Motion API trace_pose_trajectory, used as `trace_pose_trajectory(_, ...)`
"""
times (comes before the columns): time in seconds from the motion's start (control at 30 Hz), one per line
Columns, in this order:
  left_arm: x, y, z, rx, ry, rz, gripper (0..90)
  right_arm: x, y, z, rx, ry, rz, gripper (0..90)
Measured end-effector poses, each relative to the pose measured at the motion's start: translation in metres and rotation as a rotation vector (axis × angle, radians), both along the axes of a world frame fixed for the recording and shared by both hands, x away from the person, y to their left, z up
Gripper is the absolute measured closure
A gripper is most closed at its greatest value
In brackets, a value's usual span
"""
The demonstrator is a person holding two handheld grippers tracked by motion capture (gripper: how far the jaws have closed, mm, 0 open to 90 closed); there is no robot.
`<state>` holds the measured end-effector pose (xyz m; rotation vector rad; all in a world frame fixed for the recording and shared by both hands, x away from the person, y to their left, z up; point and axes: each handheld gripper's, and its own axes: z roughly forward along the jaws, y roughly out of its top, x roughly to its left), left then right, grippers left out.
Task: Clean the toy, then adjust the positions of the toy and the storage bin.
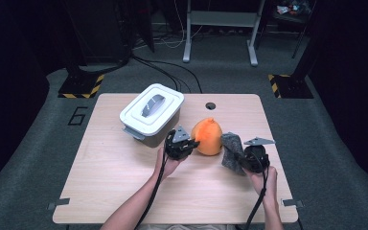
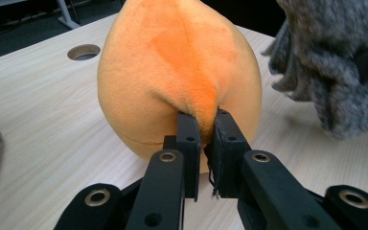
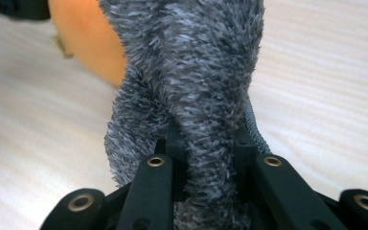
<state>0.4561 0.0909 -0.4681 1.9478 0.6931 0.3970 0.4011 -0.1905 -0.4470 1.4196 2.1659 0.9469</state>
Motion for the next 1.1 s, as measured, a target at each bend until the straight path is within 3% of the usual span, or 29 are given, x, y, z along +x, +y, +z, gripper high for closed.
trace_pose_trajectory(0.37, 0.0, 0.006, -0.003, -0.004, 0.006, 0.013, 83.3, -0.025, 0.004, -0.014, 0.019, 0.061, 0.062, 75.5)
trace_pose_trajectory(0.53, 0.001, 0.007, -0.003, -0.005, 0.012, 0.016, 83.3, -0.03, 0.006, -0.018, 0.009, 0.062, 0.101, 75.5)
trace_pose_trajectory(0.63, 0.001, 0.007, -0.003, -0.005, 0.012, 0.016, 83.3, -0.039, 0.01, -0.021, 0.026, 0.082, 0.115, 75.2)
trace_pose_trajectory(1.1, 0.001, 0.007, -0.003, -0.014, 0.024, 0.021, 83.3, -0.074, 0.029, -0.034, 0.013, 0.15, 0.222, 73.9)
